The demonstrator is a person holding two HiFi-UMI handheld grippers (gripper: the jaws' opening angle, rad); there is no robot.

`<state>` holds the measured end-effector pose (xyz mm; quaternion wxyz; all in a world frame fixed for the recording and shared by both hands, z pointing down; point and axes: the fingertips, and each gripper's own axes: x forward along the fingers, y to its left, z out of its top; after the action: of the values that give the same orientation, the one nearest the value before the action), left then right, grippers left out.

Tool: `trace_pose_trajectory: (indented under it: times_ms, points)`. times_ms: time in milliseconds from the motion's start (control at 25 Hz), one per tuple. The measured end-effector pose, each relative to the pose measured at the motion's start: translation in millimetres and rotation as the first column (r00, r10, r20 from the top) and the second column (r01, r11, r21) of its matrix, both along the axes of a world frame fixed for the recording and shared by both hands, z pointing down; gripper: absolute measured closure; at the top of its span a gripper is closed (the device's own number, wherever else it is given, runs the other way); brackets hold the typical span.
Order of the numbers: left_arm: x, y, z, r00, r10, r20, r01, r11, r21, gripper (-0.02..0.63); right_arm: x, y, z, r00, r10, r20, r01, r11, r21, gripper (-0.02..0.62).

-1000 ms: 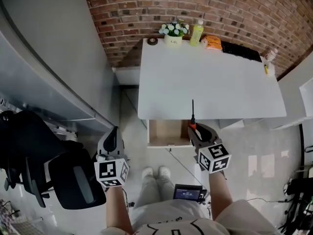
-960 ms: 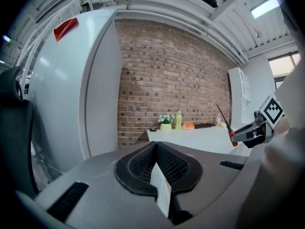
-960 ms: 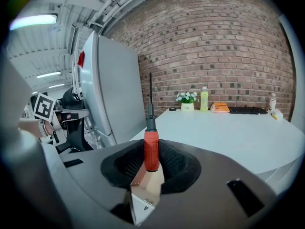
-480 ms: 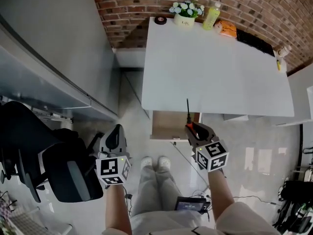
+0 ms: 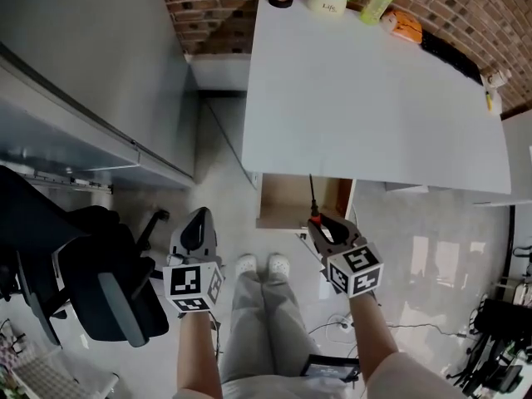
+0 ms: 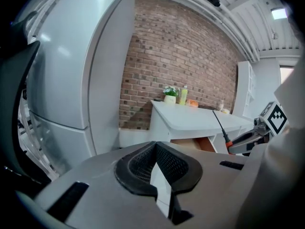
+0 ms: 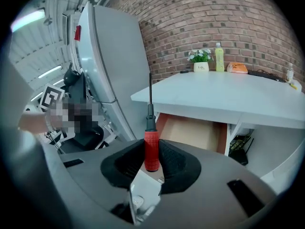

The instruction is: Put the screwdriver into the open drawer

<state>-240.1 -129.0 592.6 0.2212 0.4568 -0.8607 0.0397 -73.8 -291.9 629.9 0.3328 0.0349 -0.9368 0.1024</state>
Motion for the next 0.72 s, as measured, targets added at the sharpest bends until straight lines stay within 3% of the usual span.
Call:
trace_pose_trajectory:
  times_ms: [400,720]
  points:
    - [8.8,13.6,70.2,0.997,0.002,-0.071,-0.004,1.000,-0.027,0.595,12.3,8.3,71.5,0.994,-0.014,-0.111,0.013,1.000,-0.009,0.503]
    - [5.3,19.3,96.9,0.992,-0.012,-0.125,0.006,0.999,-0.045,0.595,-7.2,8.3,101.9,0.985,-0.045,-0.166,0.040,0.999,-0.029,0.503]
